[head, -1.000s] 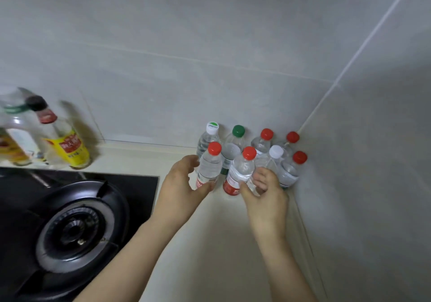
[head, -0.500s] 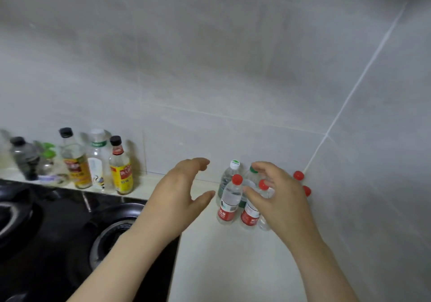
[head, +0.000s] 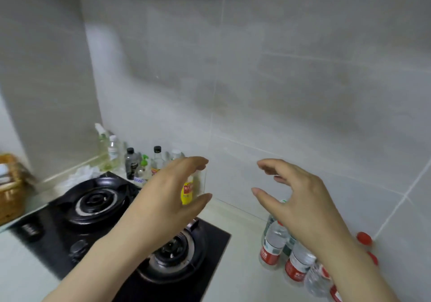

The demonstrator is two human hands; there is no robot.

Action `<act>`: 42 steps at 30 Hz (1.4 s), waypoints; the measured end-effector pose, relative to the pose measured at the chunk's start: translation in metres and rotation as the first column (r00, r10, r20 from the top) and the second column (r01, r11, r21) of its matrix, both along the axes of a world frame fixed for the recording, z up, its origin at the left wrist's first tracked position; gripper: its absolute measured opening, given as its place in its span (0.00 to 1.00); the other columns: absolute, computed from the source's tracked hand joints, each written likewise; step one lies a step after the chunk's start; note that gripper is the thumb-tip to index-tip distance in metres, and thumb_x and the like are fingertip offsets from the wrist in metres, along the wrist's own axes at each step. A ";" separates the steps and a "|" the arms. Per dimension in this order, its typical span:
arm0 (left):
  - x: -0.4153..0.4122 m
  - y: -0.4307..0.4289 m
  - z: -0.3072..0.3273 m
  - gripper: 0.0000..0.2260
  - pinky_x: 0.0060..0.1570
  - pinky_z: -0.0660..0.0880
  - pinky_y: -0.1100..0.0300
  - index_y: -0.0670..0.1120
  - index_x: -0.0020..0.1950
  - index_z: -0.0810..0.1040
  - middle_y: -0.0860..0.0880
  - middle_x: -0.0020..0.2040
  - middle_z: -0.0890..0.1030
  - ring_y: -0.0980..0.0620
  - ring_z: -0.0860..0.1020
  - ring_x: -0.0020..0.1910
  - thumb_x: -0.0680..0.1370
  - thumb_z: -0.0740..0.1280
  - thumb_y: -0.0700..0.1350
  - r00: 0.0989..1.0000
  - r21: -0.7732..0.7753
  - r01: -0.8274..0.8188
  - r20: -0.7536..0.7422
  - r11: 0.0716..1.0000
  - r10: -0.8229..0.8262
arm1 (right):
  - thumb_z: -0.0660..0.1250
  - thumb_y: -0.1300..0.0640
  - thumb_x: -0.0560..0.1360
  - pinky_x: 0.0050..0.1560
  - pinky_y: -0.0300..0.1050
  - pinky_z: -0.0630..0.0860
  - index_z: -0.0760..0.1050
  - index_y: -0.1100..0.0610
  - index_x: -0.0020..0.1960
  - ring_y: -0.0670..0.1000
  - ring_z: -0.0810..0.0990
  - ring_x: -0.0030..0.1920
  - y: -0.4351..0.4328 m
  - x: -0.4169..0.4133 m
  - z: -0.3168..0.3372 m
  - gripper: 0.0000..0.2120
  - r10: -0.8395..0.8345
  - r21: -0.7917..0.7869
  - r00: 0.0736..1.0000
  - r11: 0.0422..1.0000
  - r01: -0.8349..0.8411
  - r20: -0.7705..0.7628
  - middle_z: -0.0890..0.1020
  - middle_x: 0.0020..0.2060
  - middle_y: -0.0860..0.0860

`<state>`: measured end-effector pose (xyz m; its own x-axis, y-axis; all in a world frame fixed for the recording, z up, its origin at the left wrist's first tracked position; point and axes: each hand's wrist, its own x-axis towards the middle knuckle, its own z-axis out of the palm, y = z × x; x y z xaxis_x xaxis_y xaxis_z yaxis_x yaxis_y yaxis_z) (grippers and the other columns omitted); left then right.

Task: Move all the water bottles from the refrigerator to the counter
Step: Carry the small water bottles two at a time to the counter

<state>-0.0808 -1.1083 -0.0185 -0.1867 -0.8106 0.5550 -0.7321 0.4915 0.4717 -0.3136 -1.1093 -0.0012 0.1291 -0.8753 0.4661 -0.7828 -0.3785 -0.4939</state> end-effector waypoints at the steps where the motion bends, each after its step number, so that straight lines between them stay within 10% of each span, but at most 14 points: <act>1: 0.003 0.005 0.002 0.23 0.59 0.71 0.67 0.57 0.68 0.71 0.65 0.60 0.75 0.66 0.73 0.59 0.74 0.71 0.52 1.000 -0.008 -0.026 0.011 1.000 0.026 | 0.71 0.49 0.73 0.55 0.24 0.65 0.72 0.42 0.66 0.32 0.71 0.55 -0.001 0.001 0.002 0.22 0.029 -0.007 0.999 1.000 -0.029 -0.017 0.72 0.55 0.32; 14: 0.110 0.103 0.033 0.22 0.57 0.67 0.77 0.56 0.66 0.73 0.64 0.59 0.75 0.67 0.72 0.59 0.72 0.71 0.52 0.937 -0.066 -0.342 0.051 0.937 0.346 | 0.72 0.48 0.72 0.53 0.24 0.69 0.75 0.43 0.61 0.35 0.73 0.53 0.017 0.126 0.036 0.18 0.400 -0.103 0.908 0.905 -0.412 -0.123 0.75 0.51 0.32; 24: 0.260 0.206 0.031 0.22 0.56 0.74 0.64 0.63 0.63 0.70 0.70 0.58 0.73 0.64 0.73 0.59 0.72 0.73 0.54 0.815 -0.096 -0.578 -0.018 0.810 0.580 | 0.73 0.48 0.72 0.58 0.35 0.75 0.75 0.45 0.63 0.37 0.77 0.56 0.058 0.310 0.040 0.21 0.643 -0.154 0.750 0.734 -0.661 -0.154 0.80 0.55 0.37; 42: 0.392 0.343 0.058 0.24 0.57 0.74 0.64 0.54 0.67 0.74 0.60 0.61 0.77 0.64 0.75 0.57 0.71 0.73 0.51 0.338 -0.151 -0.927 0.054 0.343 0.939 | 0.72 0.49 0.73 0.55 0.36 0.76 0.75 0.51 0.65 0.42 0.79 0.55 0.130 0.558 0.061 0.22 0.943 -0.261 0.249 0.188 -0.947 -0.223 0.82 0.57 0.44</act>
